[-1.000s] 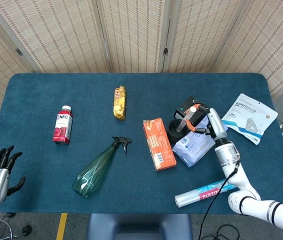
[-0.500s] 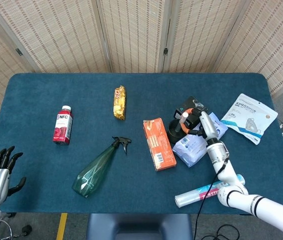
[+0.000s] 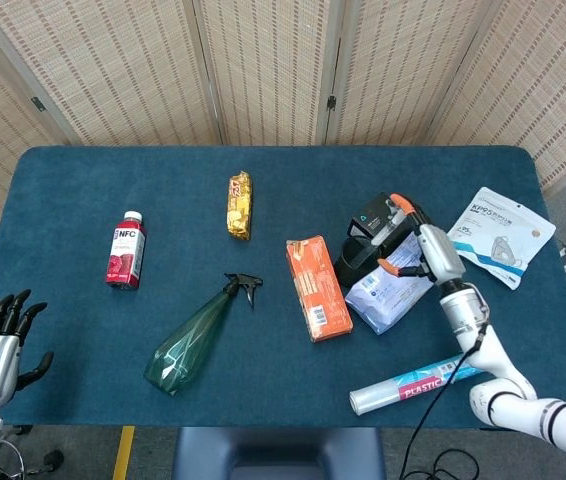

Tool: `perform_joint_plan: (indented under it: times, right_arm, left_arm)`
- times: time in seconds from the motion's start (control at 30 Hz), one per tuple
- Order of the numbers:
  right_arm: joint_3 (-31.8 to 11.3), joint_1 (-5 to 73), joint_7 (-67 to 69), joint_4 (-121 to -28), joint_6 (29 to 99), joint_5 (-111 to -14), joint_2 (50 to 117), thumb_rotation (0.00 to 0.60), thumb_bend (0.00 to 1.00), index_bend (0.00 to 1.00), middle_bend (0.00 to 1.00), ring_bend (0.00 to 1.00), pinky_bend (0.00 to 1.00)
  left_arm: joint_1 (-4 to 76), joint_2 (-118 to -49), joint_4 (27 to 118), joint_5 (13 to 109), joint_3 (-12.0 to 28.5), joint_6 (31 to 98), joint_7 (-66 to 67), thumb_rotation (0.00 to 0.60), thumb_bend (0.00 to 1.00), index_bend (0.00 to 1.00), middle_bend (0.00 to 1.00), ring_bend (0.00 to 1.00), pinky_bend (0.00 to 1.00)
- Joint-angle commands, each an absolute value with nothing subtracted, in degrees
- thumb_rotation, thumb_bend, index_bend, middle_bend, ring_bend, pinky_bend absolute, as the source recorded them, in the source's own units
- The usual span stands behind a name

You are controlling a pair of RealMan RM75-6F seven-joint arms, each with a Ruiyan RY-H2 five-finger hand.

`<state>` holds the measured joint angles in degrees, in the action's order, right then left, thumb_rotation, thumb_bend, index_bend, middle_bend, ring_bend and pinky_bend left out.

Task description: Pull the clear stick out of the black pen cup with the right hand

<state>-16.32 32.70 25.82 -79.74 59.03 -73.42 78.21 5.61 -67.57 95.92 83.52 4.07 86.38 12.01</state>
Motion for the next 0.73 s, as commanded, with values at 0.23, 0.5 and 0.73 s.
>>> perform_joint_plan:
  times: [0.23,0.5,0.73]
  right_arm:
    - [-9.5,21.4,0.9,-91.7,77.0,-82.0,66.8,0.600,0.29,0.11,0.22,0.04,0.13]
    - [-4.1,12.1,-2.4,-98.8,86.2,-84.5,62.6,0.600,0.29,0.12,0.21,0.05,0.13]
    - [-1.6,6.5,-4.3,-100.8,91.4,-85.8,61.5,0.600,0.29,0.09,0.16,0.01,0.12]
  left_arm:
    - [6.0,-67.6,96.4,83.8,4.2,86.2,12.4,0.600,0.32,0.22,0.09,0.05,0.09]
    - [6.1,-67.9,97.0,84.3,4.4,86.8,13.2,0.600,0.32,0.21,0.09,0.05,0.09]
    - [6.3,-68.1,97.2,84.5,4.6,87.1,13.8,0.600,0.32,0.20,0.09,0.05,0.09]
